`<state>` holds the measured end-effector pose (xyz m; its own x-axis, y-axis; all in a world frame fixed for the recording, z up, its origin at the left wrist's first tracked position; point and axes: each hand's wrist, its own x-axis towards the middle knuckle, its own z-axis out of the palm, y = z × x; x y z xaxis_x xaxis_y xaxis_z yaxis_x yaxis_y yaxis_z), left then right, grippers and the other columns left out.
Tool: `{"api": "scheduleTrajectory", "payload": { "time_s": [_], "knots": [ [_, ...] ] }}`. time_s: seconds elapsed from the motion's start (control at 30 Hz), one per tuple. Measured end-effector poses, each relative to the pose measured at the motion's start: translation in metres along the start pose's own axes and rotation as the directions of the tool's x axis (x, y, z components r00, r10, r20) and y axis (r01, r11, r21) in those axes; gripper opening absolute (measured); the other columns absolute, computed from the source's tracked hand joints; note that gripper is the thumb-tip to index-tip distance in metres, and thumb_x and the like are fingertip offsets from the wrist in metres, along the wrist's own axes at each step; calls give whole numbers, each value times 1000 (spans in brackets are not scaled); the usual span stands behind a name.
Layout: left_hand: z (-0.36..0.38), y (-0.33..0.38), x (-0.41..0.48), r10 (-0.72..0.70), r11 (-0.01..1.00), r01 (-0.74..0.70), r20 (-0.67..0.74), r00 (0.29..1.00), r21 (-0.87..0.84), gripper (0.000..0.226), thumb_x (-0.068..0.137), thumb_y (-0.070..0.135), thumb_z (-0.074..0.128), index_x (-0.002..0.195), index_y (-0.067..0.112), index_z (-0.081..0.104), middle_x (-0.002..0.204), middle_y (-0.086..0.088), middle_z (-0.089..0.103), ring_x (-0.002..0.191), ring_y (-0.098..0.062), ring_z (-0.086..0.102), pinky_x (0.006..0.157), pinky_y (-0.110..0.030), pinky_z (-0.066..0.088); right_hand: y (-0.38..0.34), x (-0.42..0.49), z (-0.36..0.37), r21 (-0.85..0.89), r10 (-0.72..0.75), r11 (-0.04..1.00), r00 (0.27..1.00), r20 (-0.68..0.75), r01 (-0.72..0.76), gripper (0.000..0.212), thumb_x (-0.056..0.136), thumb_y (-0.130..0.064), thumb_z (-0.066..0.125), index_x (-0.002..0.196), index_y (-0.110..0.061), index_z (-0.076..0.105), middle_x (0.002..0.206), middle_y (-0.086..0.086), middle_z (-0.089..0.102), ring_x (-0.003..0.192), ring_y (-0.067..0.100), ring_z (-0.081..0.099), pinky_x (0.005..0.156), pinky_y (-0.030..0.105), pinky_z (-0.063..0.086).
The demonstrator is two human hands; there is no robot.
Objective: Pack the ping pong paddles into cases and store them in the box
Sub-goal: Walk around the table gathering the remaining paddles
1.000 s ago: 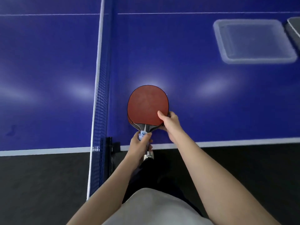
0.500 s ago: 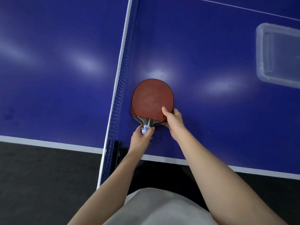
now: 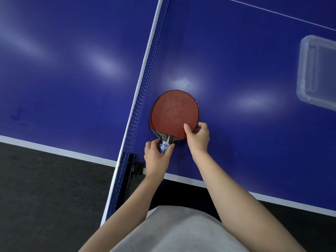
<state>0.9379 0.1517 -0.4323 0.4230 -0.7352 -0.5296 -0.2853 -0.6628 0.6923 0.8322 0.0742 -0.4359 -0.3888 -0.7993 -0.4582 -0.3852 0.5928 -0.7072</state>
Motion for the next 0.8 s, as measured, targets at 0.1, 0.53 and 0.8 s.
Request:
{"api": "scheduleTrajectory", "payload": {
  "time_s": [0.1,0.53,0.8],
  "knots": [
    [1,0,-1,26,1000,-26,-39,999,-4,50,84,34,72,122,5,57,118,-5,49,116,-21,45,103,-40,38,1,2,-3,-45,-36,998,999,16,37,35,85,-29,69,108,-7,55,109,10,54,92,19,51,81,33,45],
    [-2,0,1,26,998,-26,11,1000,51,59,83,43,69,127,7,52,120,-2,46,116,-21,49,88,-21,36,7,3,-10,-100,-34,994,989,147,49,49,88,-28,65,130,-9,48,127,11,51,112,25,53,88,31,42],
    [-6,9,-2,131,937,-116,-23,991,328,83,83,48,67,145,5,31,142,-11,37,132,-28,34,106,-41,31,16,-3,-25,-142,-31,988,969,243,67,44,89,-23,64,128,-6,54,121,10,61,113,24,57,98,38,47]
  ]
}}
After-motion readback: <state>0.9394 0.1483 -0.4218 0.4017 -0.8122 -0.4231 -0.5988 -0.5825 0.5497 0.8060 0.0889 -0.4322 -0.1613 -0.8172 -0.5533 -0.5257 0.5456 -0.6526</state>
